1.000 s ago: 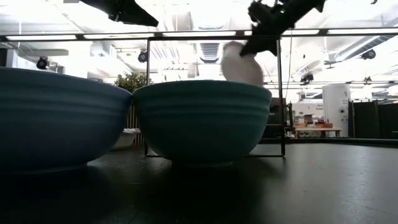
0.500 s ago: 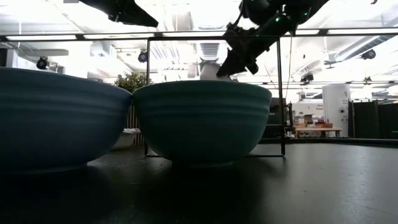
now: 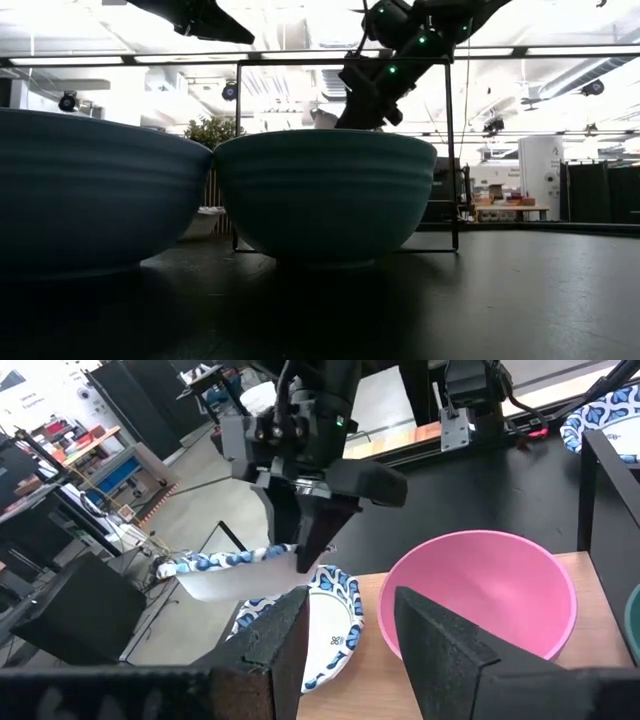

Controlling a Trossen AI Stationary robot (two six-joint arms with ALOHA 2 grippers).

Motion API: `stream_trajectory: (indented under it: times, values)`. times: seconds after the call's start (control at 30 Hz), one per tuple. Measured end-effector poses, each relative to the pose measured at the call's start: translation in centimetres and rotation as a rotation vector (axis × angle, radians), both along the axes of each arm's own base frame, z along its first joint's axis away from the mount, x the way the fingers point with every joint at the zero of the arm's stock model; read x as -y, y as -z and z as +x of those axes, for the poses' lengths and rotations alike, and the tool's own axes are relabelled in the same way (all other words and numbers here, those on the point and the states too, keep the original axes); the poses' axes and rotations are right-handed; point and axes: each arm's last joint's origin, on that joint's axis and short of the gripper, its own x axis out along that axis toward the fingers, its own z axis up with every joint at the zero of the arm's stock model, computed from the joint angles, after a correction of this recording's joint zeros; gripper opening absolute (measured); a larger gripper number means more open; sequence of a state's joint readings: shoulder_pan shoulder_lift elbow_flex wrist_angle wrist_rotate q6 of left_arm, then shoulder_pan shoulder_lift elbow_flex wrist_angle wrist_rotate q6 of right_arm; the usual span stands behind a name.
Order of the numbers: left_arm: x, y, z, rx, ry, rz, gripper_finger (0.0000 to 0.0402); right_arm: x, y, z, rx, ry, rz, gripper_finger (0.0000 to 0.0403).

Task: Place and stack bowls onto a shelf
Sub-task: Stack the white paper bowl on top of the white paper bowl on the shelf, then stack the plastic blue bowl on top of the plastic pink bowl on the shelf

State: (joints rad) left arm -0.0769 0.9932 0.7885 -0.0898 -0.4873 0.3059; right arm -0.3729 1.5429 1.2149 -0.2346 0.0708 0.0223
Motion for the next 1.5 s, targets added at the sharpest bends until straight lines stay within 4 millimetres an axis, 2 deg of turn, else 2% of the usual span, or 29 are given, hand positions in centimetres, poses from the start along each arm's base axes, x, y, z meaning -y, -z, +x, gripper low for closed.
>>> stream_trajectory:
  times: [0.33,0.77,1.0,1.27,1.5]
  values:
    - [0.0,0.0,0.0,0.011,-0.006,-0.023,0.0131,-0.3,0.4,-0.1,-0.045,-0.020,0.046,0.0205]
    - [0.0,0.0,0.0,0.016,-0.009,-0.032,0.0131,-0.7,0.4,0.1,-0.033,-0.062,0.081,0.0208]
    - [0.0,0.0,0.0,0.022,-0.014,-0.048,0.0131,-1.2,-1.0,-0.6,0.000,-0.063,0.078,0.0208]
    - [0.0,0.7,-0.2,-0.014,-0.046,-0.137,0.0131,-4.5,-2.0,-1.5,0.015,-0.168,0.041,0.0208]
    - [0.1,1.9,-0.7,-0.091,-0.055,-0.297,0.0131,-8.4,-0.5,-3.7,-0.014,-0.278,0.042,0.0208]
